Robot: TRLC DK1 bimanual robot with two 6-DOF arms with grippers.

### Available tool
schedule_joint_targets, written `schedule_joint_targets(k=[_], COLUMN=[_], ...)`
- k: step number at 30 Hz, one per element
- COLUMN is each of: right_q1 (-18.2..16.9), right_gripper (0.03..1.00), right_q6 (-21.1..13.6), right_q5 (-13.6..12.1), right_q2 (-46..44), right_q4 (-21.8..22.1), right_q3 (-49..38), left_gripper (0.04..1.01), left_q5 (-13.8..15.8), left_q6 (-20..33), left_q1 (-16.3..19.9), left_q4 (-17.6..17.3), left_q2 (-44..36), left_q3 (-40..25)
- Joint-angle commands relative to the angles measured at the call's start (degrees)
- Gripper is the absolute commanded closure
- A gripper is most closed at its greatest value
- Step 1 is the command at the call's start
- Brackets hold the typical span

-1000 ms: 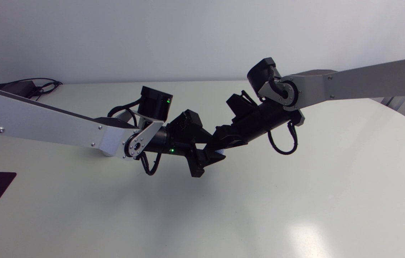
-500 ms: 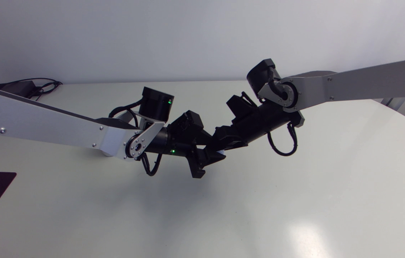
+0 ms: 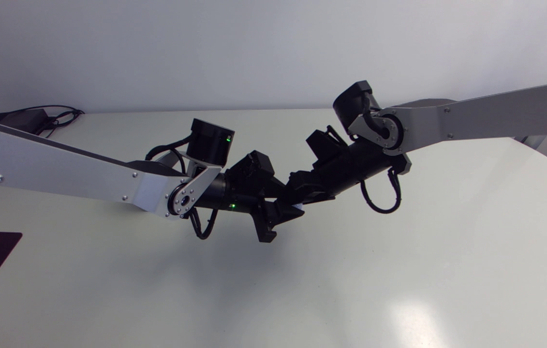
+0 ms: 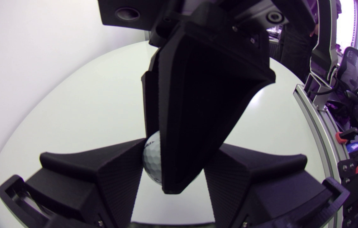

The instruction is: Pick up the white golf ball from the table and place it into the cup.

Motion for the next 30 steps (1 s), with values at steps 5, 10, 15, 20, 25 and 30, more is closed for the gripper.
schedule_joint_targets(k=[5, 10, 15, 20, 25, 30], right_q1=[1.03, -0.99, -5.47, -12.15, -17.69, -20.06], right_gripper=[0.182, 0.057, 0.057, 0.057, 0.059, 0.059], right_q6=[-1.25, 0.06, 1.03, 1.65, 0.06, -1.78], right_q5=[2.03, 2.38, 2.47, 3.35, 3.44, 3.52], right_q2=[-3.59, -4.3, -5.79, -8.51, -9.31, -9.75], right_q4=[2.91, 3.96, 3.96, 3.61, 3.17, 2.82], right_q3=[-1.89, -1.54, -0.49, 1.09, 0.83, -0.84], left_gripper=[0.623, 0.631, 0.631, 0.631, 0.63, 0.63], left_q5=[2.53, 2.97, 2.88, 2.7, 2.26, 1.56], left_q6=[-1.42, -1.16, -0.98, -0.89, -0.89, -0.89], left_q1=[-0.93, -1.1, 0.48, 7.95, 17.09, 26.14], left_q4=[-1.17, -1.79, -2.14, -3.9, -5.48, -6.36], left_q2=[-3.49, -5.07, -6.66, -8.59, -11.05, -12.63], left_q3=[-2.43, -3.31, -4.27, -3.48, -3.13, -2.16])
